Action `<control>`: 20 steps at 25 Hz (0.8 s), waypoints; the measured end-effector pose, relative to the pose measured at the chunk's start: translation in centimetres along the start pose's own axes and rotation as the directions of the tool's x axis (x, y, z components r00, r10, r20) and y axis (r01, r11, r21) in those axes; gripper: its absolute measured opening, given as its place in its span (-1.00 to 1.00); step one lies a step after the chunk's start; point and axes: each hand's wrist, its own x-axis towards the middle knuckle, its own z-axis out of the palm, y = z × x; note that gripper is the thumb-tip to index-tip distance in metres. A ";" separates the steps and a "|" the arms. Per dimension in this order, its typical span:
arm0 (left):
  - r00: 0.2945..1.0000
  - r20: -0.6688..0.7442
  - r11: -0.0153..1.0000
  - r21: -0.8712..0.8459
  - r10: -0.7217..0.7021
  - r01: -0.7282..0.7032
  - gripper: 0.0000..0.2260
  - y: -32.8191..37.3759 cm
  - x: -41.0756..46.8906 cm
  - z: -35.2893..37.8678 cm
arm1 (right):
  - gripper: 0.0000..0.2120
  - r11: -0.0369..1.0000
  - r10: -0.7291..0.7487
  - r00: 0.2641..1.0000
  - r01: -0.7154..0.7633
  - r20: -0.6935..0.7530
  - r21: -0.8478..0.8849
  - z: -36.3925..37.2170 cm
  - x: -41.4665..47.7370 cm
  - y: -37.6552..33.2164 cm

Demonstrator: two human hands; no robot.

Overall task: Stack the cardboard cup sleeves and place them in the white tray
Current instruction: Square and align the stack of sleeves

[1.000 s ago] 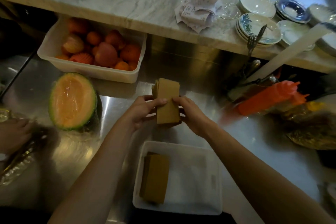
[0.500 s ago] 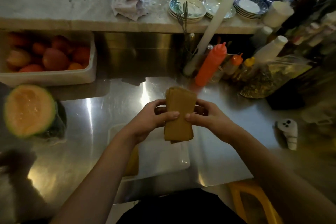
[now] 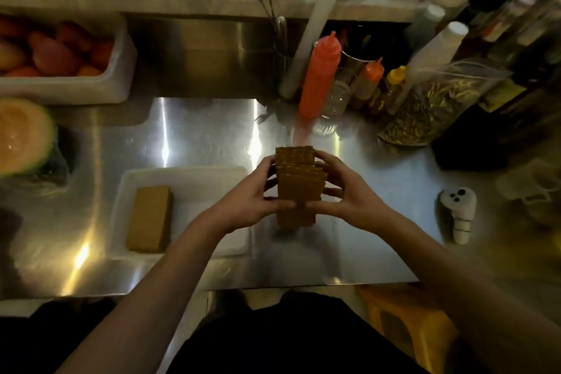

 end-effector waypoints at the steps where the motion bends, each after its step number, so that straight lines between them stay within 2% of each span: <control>1: 1.000 -0.018 1.000 0.013 -0.004 0.005 -0.27 -0.3 0.1 1.0 | -0.18 0.999 -0.009 1.000 0.010 0.028 -0.031 -0.4 -0.1 0.9; 6: 0.993 -0.113 0.996 0.083 -0.026 0.035 -0.22 -2.7 0.7 6.6 | -0.14 0.986 -0.059 0.990 0.078 0.129 -0.146 -1.0 -0.9 5.7; 11: 0.978 -0.206 0.983 0.175 -0.013 0.050 -0.20 -4.0 1.4 10.5 | -0.15 0.984 -0.085 0.985 0.107 0.150 -0.142 -0.9 -1.2 8.9; 14: 0.970 -0.243 0.979 0.197 -0.009 0.059 -0.18 -4.3 2.5 11.8 | -0.09 0.984 -0.089 0.984 0.110 0.154 -0.137 -0.7 -0.7 10.5; 20: 0.965 -0.261 0.973 0.216 -0.016 0.075 -0.07 -5.6 3.5 13.1 | -0.10 0.986 -0.108 0.974 0.131 0.202 -0.107 -0.6 0.0 12.0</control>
